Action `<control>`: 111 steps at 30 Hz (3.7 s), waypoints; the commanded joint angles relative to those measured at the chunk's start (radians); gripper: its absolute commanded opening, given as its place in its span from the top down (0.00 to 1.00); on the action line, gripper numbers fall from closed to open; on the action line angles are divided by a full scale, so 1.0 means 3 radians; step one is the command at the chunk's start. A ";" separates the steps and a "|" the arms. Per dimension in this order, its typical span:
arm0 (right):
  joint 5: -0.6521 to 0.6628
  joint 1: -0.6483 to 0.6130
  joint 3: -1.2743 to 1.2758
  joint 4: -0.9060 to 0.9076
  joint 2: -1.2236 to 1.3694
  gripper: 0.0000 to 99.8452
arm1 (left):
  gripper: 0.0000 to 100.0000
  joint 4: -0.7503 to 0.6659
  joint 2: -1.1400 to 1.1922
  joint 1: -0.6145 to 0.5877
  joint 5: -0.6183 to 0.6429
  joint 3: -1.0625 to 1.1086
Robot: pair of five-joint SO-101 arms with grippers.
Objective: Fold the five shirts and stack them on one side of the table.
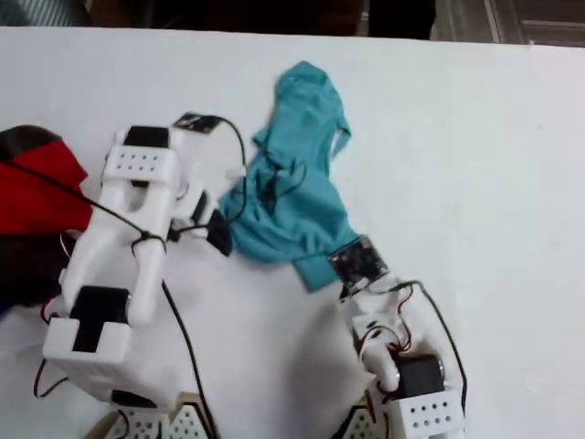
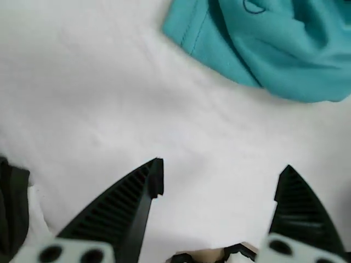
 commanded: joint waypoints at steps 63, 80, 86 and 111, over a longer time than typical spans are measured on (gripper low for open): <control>-0.0869 0.0013 -0.9452 0.2713 0.8774 0.98 | 0.66 -0.2082 -0.2179 -0.0875 -0.0169 0.2258; -0.0292 0.0478 -0.5503 0.2698 0.4918 0.98 | 0.66 -0.2092 -0.2174 -0.0557 -0.0153 0.2227; 0.0133 0.1020 -0.4312 0.2371 0.3931 0.98 | 0.66 -0.2092 -0.2169 -0.0532 -0.0159 0.2227; 0.0726 0.2130 -0.2890 0.1685 0.1921 0.71 | 0.66 0.0046 0.2312 0.0542 0.0378 -0.3593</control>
